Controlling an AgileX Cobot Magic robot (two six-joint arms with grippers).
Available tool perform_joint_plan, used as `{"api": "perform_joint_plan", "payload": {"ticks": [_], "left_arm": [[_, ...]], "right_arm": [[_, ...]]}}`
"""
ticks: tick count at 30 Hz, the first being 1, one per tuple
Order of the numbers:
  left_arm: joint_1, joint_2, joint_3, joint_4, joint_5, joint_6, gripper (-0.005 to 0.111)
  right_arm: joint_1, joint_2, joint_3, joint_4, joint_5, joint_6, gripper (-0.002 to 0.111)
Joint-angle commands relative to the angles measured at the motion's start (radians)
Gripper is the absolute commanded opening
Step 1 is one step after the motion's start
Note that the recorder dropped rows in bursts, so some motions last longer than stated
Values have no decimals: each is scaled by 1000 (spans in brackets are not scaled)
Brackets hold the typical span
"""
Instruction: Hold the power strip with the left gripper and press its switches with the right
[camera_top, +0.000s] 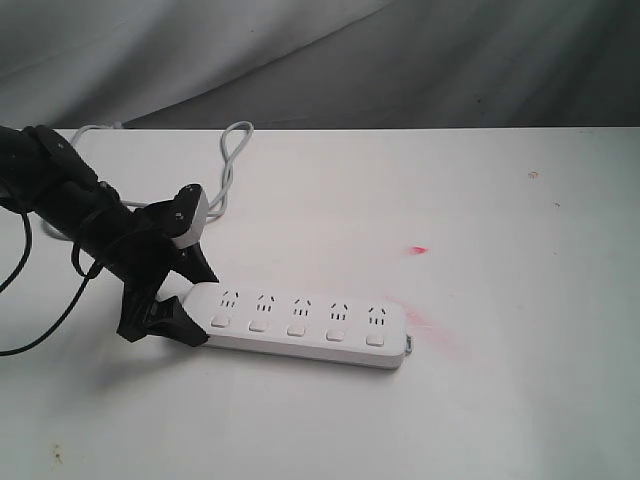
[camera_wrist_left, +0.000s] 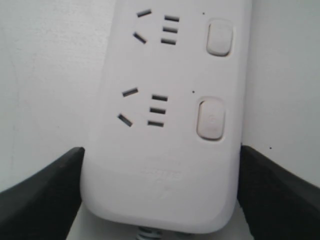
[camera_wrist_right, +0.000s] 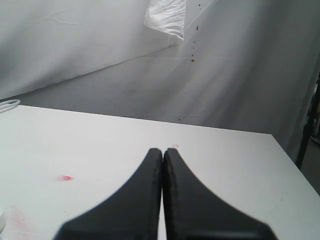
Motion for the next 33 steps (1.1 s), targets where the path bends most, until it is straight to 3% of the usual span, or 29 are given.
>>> {"api": "perform_joint_plan", "payload": {"ticks": [1,8,17,22,27,33], "left_arm": [[-4,8,0,24,18,-5,64],[-4,8,0,24,20,-5,64],[-4,8,0,24,20,-5,64],[-4,8,0,24,20,-5,64],[-4,8,0,24,20,-2,64],[-4,8,0,24,20,-2,64]], "right_arm": [[-7,2,-23,-10,44,0,0],[-7,172,-319,-62,461,0,0],[15,573,-685,-108,474,-49,0],[188,767,-831,-95,588,-67,0],[388,933,-896,-78,561,-54,0],[499,1121,-964,112,565,-64,0]]}}
